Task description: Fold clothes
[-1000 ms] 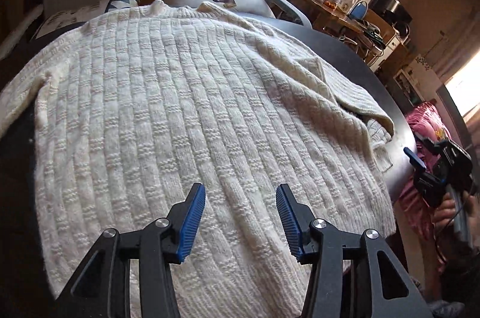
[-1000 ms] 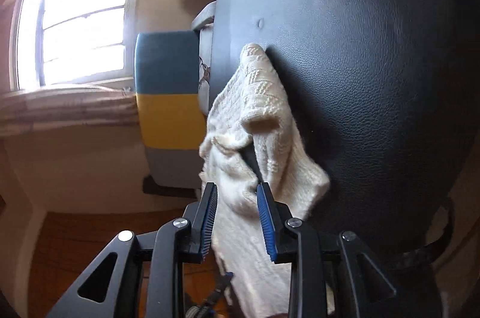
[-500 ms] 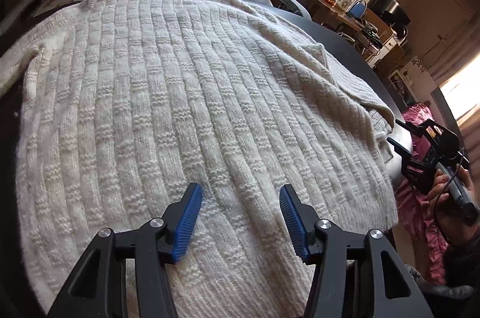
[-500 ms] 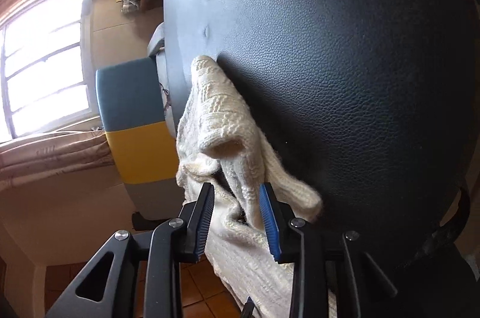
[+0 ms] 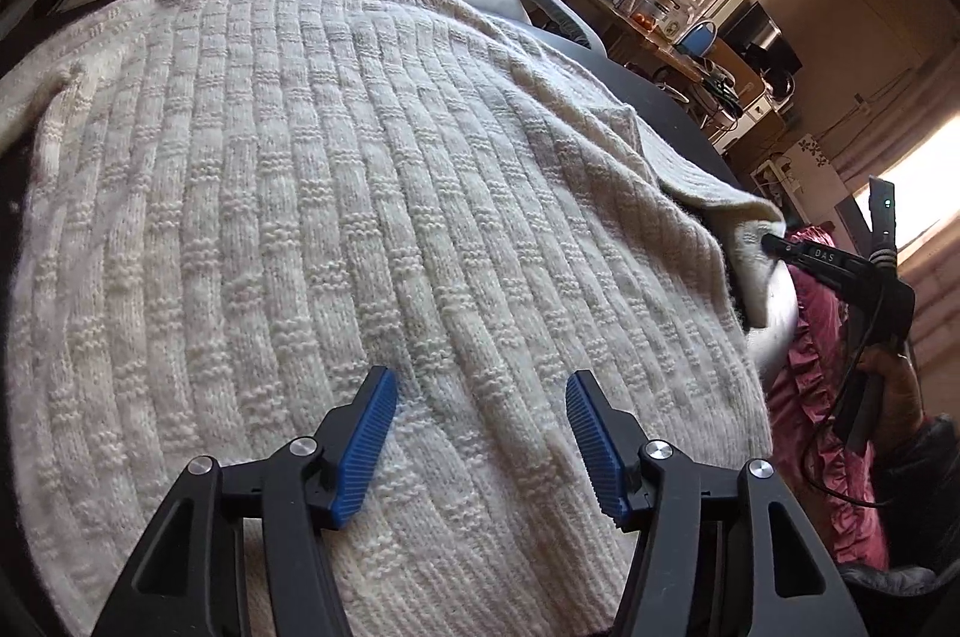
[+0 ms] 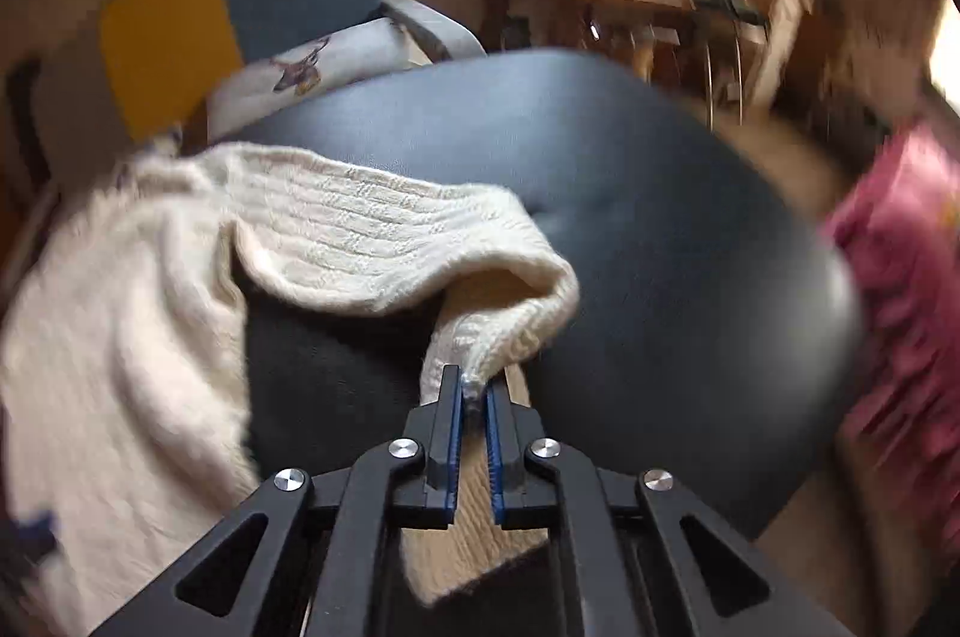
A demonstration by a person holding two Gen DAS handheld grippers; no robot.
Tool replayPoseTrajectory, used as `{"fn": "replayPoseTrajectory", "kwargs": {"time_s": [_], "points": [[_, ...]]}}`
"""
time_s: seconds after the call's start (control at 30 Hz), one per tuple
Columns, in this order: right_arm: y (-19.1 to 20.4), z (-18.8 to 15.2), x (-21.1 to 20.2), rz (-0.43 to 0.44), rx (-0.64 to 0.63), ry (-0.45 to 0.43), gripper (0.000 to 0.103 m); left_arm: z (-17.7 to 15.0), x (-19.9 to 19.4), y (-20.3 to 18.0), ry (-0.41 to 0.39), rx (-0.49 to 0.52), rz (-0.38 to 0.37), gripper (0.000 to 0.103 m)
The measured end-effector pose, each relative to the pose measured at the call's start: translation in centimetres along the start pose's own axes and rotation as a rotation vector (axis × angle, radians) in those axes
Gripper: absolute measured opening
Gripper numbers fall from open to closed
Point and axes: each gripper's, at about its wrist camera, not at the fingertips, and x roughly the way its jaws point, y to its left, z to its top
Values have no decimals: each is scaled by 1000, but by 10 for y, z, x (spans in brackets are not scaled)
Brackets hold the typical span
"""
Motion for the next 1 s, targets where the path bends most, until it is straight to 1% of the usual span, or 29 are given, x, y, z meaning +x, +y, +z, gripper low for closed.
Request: {"fn": "replayPoseTrajectory", "kwargs": {"time_s": [0.07, 0.1, 0.13, 0.17, 0.2, 0.23, 0.27, 0.3, 0.37, 0.43, 0.47, 0.5, 0.57, 0.6, 0.63, 0.7, 0.8, 0.87, 0.93, 0.97, 1.0], "points": [[18, -2, 0, -5, -227, 52, 6, 0, 1, -1, 1, 3, -1, 62], [23, -5, 4, -31, -282, 79, 6, 1, 1, -1, 2, 2, -1, 63], [20, -9, 8, -32, -273, 95, 6, 1, 1, -1, 2, 0, 1, 63], [10, -12, 11, -4, -207, 110, 7, 1, 1, -1, 3, -1, 2, 63], [-3, -14, 11, 45, -117, 116, 8, 1, 1, -2, 4, 1, 6, 63], [-24, -18, 5, 145, 32, 101, 12, 1, 1, -3, 6, 4, 9, 63], [-45, -24, -1, 250, 187, 80, 21, 1, 2, -3, 9, 7, 12, 63], [-68, -36, -7, 366, 359, 47, 24, 2, 2, -3, 12, 11, 15, 63], [-110, -62, -14, 603, 712, -10, 26, 2, 3, -4, 17, 12, 19, 63], [-137, -98, 3, 870, 1096, 3, 29, 3, 3, -4, 18, 6, 20, 65], [-141, -114, 13, 967, 1251, 15, 29, 3, 3, -5, 19, 3, 20, 65], [-142, -126, 20, 1018, 1367, 31, 29, 2, 3, -5, 18, 2, 20, 66], [-136, -145, 29, 1047, 1538, 52, 29, 2, 2, -6, 16, 6, 22, 66], [-130, -145, 34, 1048, 1565, 73, 31, 2, 2, -6, 16, 10, 22, 66], [-124, -146, 38, 1049, 1591, 96, 35, 2, 2, -6, 16, 11, 20, 66], [-112, -147, 48, 1048, 1644, 140, 35, 2, 1, -3, 13, 5, 10, 66], [-91, -145, 62, 1018, 1718, 201, 36, 1, -1, 0, 9, -6, -7, 66], [-87, -149, 70, 973, 1792, 185, 37, 1, -1, 2, 9, -7, -19, 66], [-89, -157, 72, 967, 1871, 144, 39, 2, -1, 3, 13, 0, -30, 66], [-90, -161, 72, 957, 1903, 126, 42, 2, -1, 3, 15, 4, -36, 66], [-91, -163, 71, 937, 1916, 117, 43, 2, -1, 4, 17, 7, -42, 66]]}}
